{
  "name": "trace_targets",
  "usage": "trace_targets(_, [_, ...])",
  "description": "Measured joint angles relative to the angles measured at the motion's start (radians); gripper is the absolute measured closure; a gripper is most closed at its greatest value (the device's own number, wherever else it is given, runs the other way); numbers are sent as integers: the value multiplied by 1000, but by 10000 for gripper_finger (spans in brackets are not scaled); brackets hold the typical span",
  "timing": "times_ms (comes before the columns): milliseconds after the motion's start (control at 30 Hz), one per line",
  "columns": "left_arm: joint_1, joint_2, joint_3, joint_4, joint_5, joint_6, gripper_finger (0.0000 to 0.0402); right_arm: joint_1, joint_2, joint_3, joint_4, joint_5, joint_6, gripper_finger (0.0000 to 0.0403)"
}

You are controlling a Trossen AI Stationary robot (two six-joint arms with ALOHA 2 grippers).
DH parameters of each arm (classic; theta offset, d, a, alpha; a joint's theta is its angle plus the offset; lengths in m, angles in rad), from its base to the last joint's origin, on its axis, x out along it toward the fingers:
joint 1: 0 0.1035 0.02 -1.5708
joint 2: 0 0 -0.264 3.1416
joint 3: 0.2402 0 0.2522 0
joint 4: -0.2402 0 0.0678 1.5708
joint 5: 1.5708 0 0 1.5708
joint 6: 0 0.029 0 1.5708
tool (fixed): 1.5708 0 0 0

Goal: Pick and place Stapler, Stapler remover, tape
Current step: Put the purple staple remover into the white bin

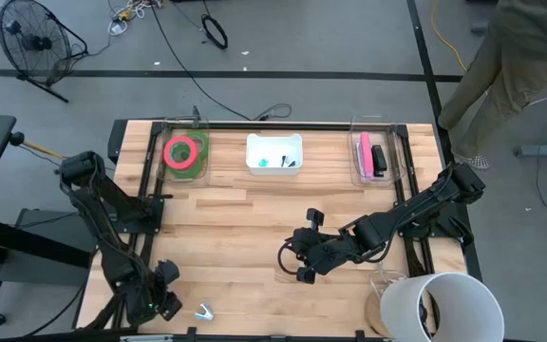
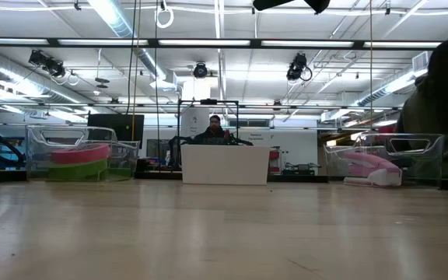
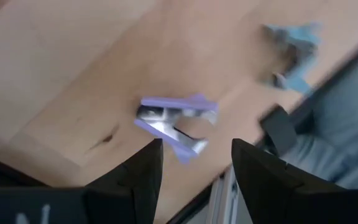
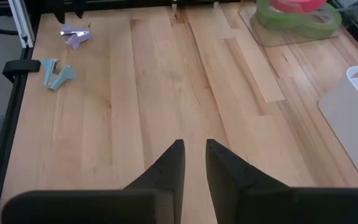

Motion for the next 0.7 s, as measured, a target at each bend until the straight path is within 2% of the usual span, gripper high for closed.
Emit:
trace_targets(333, [24,33,0,-10,22,-114,212,-2,0,0,6,0,-18,339])
trace_targets(700, [25,33,0,-13,55,-172,268,-2,0,0,13,0,-18,339])
